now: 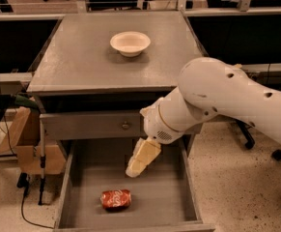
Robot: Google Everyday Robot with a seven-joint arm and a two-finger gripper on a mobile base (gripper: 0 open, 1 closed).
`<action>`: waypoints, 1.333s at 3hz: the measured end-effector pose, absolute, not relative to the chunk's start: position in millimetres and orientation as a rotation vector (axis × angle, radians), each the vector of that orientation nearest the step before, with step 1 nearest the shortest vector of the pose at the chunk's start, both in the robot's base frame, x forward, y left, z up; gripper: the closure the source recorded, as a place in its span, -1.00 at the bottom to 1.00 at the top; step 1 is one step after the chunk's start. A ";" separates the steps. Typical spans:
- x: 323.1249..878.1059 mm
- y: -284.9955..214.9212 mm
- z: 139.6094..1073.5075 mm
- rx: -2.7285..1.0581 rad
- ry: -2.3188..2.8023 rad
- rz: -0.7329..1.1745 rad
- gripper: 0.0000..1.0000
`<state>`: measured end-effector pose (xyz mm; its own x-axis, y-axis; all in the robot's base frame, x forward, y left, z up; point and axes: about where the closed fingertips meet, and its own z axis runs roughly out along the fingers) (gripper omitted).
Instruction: Pick coke can from middle drawer and place on counter
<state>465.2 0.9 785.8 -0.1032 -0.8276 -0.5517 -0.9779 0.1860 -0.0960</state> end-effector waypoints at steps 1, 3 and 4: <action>469.8 12.6 756.1 -1.676 1.982 0.441 -1.00; 469.6 81.8 589.6 -1.649 1.966 0.663 -1.00; 478.6 96.5 545.5 -1.560 1.982 0.719 -1.00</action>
Offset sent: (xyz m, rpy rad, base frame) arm 0.0305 0.0830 -0.2250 0.2126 0.1224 -0.0239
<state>478.6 96.5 545.5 -0.2071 -0.7037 -0.6796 -0.9758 0.1984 0.0919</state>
